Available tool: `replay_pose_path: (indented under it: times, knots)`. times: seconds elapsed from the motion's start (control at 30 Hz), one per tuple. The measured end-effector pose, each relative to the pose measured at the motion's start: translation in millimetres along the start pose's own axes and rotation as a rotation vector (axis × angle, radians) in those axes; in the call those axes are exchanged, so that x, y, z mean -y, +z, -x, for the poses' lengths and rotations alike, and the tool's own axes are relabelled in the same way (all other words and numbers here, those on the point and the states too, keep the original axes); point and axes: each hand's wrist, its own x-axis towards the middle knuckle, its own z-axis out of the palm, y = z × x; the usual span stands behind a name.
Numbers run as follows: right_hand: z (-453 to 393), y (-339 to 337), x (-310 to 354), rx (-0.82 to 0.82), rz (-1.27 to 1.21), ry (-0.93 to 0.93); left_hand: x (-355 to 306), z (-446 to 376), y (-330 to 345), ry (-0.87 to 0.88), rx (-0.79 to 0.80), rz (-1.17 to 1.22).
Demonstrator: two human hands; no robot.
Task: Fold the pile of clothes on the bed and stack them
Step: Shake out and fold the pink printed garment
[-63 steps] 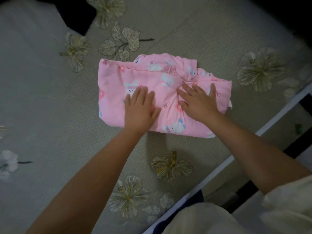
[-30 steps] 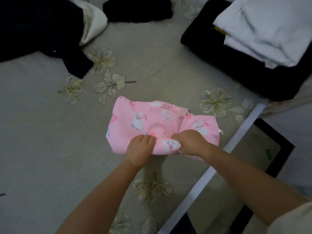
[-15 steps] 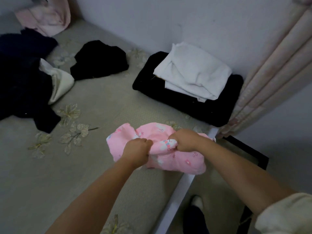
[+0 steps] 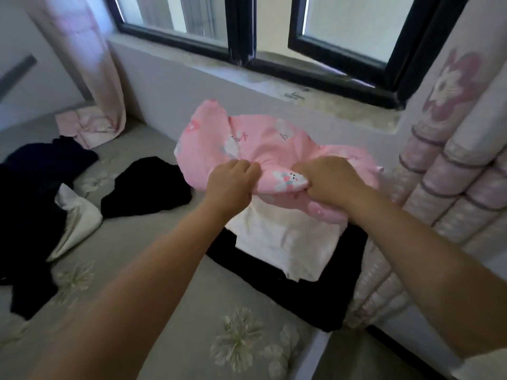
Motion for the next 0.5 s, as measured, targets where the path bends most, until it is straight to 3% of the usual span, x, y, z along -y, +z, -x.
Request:
replay_pose_path:
  times: [0.1, 0.17, 0.3, 0.33, 0.4, 0.5]
  knots:
    - [-25, 49, -33, -0.052, 0.054, 0.113, 5, -32, 75, 0.059, -0.033, 0.081]
    - [-37, 104, -46, 0.058, 0.092, 0.171, 5, -33, 134, 0.056, 0.082, 0.095]
    - [-35, 205, -54, 0.501, -0.124, 0.306, -4, -20, 220, -0.037, 0.872, 0.264]
    - [-33, 220, -52, 0.560, -0.170, 0.319, -4, -19, 231, -0.082, 0.949, 0.352]
    - [-31, 237, -55, 0.517, -0.270, 0.365, 1, -22, 247, -0.149, 0.919, 0.497]
    - [-33, 243, -72, 0.299, -0.277, 0.479, 16, -39, 260, -0.150, 0.791, 0.407]
